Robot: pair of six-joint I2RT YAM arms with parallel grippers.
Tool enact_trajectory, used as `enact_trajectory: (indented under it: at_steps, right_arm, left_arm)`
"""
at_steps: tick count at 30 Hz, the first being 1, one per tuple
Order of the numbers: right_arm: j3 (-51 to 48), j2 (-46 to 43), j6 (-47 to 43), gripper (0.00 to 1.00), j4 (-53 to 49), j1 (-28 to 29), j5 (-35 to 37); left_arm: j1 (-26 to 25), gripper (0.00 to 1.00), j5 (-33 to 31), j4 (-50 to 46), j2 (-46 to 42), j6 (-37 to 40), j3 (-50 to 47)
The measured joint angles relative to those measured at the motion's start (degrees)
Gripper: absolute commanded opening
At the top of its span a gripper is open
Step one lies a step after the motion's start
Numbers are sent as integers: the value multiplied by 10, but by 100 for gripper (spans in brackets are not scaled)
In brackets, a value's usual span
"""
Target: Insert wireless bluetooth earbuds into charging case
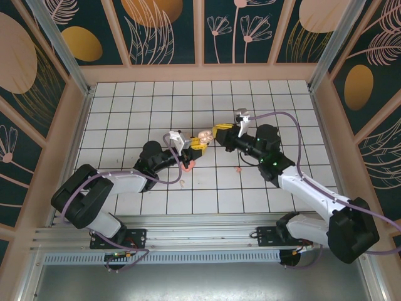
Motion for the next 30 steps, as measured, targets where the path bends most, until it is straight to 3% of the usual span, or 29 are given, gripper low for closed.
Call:
enact_trajectory:
  at_steps: [18,30]
  right_arm:
    - [-6,14,1,21,14,11,-5]
    - [-6,9,-24,21,-7,26,49]
  left_arm:
    - [0,15,4,34,3,-5,0]
    - [0,15,7,34,2,-6,-5]
